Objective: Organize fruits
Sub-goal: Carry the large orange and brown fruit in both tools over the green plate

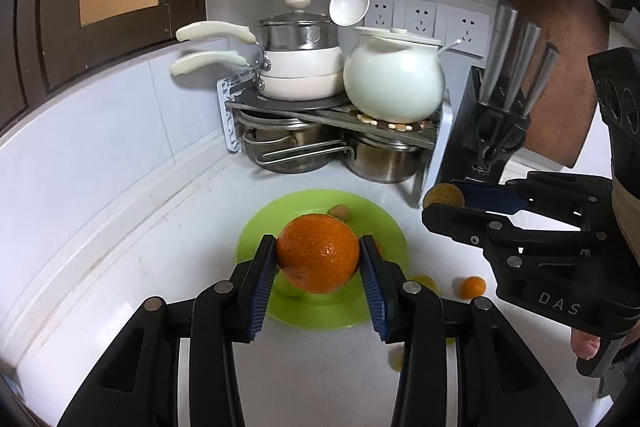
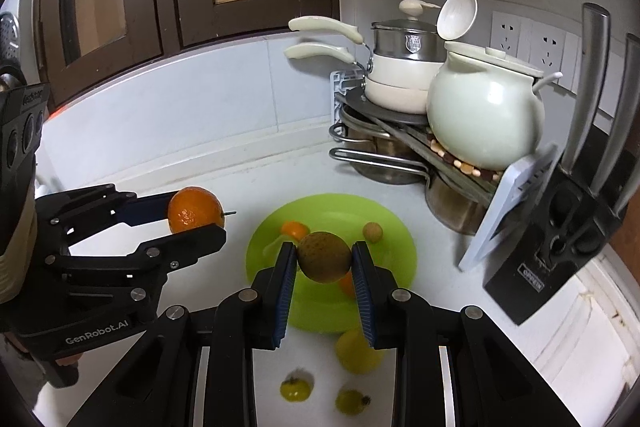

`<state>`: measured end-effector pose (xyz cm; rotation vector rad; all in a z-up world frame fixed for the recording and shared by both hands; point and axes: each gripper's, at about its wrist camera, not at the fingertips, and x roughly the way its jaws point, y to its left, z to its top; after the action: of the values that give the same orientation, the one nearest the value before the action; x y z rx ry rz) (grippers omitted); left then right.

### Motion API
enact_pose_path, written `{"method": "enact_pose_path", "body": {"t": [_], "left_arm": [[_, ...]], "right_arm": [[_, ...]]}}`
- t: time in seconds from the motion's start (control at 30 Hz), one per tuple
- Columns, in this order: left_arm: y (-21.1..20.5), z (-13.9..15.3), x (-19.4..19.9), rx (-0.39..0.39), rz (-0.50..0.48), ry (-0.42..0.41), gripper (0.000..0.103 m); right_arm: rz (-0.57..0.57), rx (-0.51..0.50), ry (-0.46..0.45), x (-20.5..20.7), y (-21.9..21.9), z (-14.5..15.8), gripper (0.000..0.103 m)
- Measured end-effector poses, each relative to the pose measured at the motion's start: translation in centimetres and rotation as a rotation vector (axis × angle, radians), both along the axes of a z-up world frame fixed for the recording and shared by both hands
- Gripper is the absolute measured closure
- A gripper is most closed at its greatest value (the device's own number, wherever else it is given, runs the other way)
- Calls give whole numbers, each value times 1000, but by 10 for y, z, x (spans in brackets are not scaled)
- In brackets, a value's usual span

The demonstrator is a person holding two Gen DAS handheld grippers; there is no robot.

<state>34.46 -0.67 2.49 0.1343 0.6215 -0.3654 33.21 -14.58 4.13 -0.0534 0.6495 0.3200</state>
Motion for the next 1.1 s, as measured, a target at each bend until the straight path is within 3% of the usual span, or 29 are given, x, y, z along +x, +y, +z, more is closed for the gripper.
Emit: {"method": "enact_pose_path", "body": {"t": [0.43, 0.73, 1.1], "left_arm": [[-1, -10, 56, -6, 20, 48, 62], [-4, -31, 99, -9, 26, 127, 62], [-9, -63, 139, 30, 26, 227, 62]], "right_arm": [[6, 29, 43, 51, -3, -16, 74], [-1, 21, 93, 87, -1, -30, 74], [-17, 7, 224, 121, 0, -64, 74]]}}
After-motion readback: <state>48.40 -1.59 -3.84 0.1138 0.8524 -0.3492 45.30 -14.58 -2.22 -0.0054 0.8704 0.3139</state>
